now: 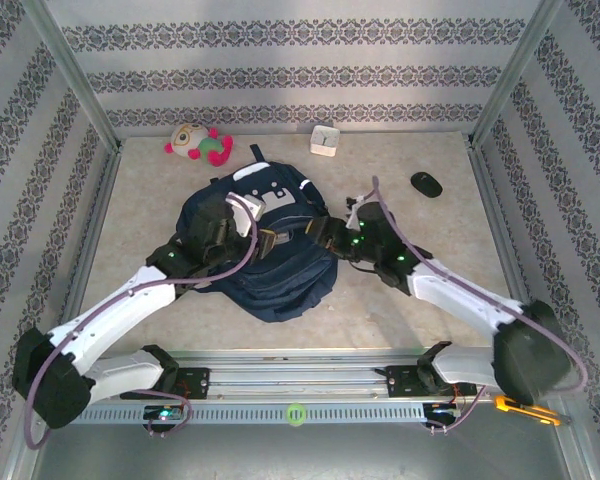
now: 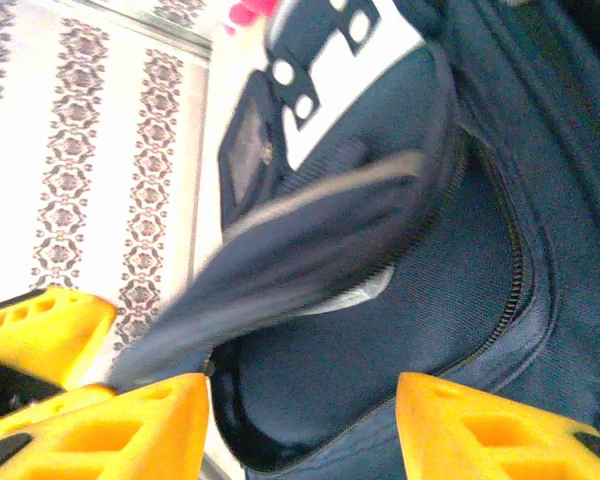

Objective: Pack the student bag

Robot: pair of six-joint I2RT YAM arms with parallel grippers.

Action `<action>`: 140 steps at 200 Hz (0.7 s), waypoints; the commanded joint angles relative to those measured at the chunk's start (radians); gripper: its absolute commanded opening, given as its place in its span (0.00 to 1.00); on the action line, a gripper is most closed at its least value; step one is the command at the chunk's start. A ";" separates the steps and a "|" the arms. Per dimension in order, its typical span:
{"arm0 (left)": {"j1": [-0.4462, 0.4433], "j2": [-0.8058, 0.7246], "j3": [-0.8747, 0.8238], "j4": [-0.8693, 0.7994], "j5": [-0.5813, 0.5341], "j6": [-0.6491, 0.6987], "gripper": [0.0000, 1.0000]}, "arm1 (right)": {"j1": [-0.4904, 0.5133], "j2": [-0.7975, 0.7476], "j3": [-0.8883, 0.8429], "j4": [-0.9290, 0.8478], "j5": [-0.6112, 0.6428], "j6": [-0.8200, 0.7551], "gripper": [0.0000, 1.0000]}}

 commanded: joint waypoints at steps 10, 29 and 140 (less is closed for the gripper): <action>0.050 -0.098 0.048 -0.079 -0.036 -0.158 0.59 | 0.005 -0.129 0.043 -0.190 0.083 -0.393 0.57; 0.102 -0.137 0.040 -0.145 -0.041 -0.248 0.59 | 0.047 -0.131 0.103 -0.199 0.071 -0.681 0.58; 0.285 -0.176 -0.113 -0.126 0.027 -0.439 0.56 | 0.278 0.392 0.364 -0.514 -0.056 -1.906 0.63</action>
